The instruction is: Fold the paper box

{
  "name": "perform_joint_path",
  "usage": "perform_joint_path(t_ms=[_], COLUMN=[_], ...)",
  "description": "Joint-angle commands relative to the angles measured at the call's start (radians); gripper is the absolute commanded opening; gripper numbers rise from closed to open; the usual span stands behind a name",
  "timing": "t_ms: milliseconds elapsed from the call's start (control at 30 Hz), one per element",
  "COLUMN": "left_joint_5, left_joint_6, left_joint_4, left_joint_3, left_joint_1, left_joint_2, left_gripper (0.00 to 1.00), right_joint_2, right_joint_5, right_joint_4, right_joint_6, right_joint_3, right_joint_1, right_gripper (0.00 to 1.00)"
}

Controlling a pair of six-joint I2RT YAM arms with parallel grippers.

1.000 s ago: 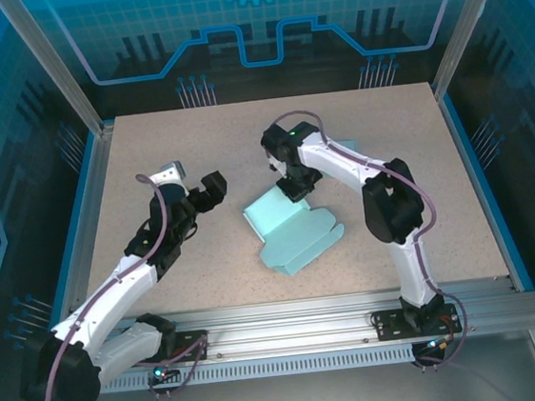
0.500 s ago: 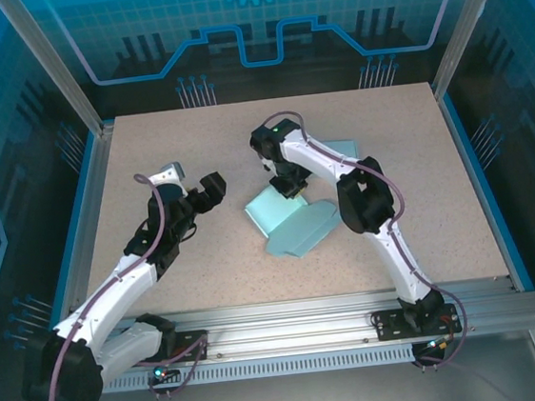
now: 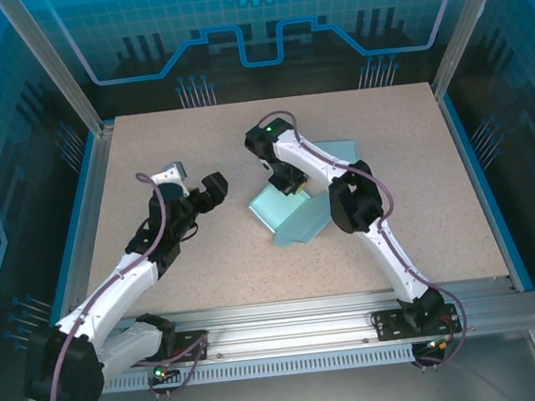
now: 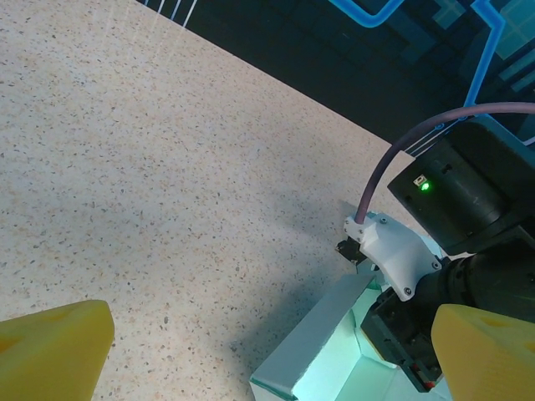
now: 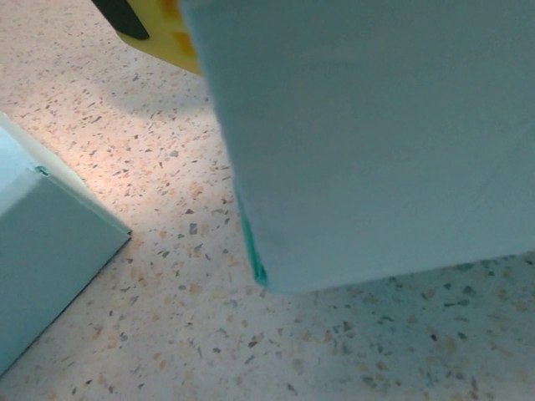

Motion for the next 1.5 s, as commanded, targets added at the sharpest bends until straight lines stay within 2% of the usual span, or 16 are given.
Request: perform_joint_path(t_ms=[0,100,300,467,500,533,567,633,700,800,900,1100,1300,1467], left_joint_5=[0.021,0.024,0.026,0.028,0.028,0.028,0.029,0.029,0.03,0.03,0.031,0.028,0.028,0.024], left_joint_6=[-0.008,-0.008,-0.005,-0.006,-0.004,-0.004,-0.004,-0.003,-0.002,-0.001,0.0,0.005,0.008,0.014], left_joint_4=[0.023,0.027,0.027,0.03,0.03,0.03,0.03,0.029,0.027,0.025,0.022,0.02,0.017,0.008], left_joint_3=[-0.013,-0.01,-0.007,-0.004,-0.004,-0.004,-0.004,-0.004,-0.004,-0.004,-0.004,-0.008,-0.01,-0.007], left_joint_1=[0.012,0.012,0.013,0.012,0.012,0.012,0.012,0.013,0.012,0.013,0.012,0.012,0.012,0.012], left_joint_2=[0.01,0.016,0.026,0.036,0.037,0.037,0.038,0.037,0.036,0.035,0.033,0.029,0.028,0.021], left_gripper=[0.99,0.99,0.99,0.99,0.99,0.99,0.99,0.99,0.99,0.99,0.99,0.99,0.99,0.99], right_joint_2=[0.112,0.121,0.094,0.084,0.088,0.096,0.104,0.126,0.14,0.145,0.127,0.125,0.181,0.129], right_joint_5=[0.084,0.123,0.101,0.107,0.122,0.134,0.135,0.14,0.142,0.127,0.131,0.246,0.379,0.308], right_joint_4=[0.083,0.115,0.175,0.21,0.221,0.227,0.231,0.239,0.245,0.255,0.286,0.38,0.403,0.407], right_joint_6=[0.001,-0.011,-0.038,-0.099,-0.104,-0.11,-0.115,-0.12,-0.121,-0.118,-0.124,-0.163,-0.157,-0.155], right_joint_3=[-0.014,-0.014,-0.026,-0.032,-0.036,-0.039,-0.038,-0.036,-0.035,-0.041,-0.067,-0.146,-0.168,-0.195], right_joint_1=[0.008,0.016,0.03,0.051,0.053,0.055,0.055,0.055,0.055,0.056,0.059,0.076,0.093,0.109], right_gripper=[0.02,0.05,0.05,0.08,0.1,0.18,0.23,0.25,0.23,0.13,0.08,0.07,0.02,0.01])
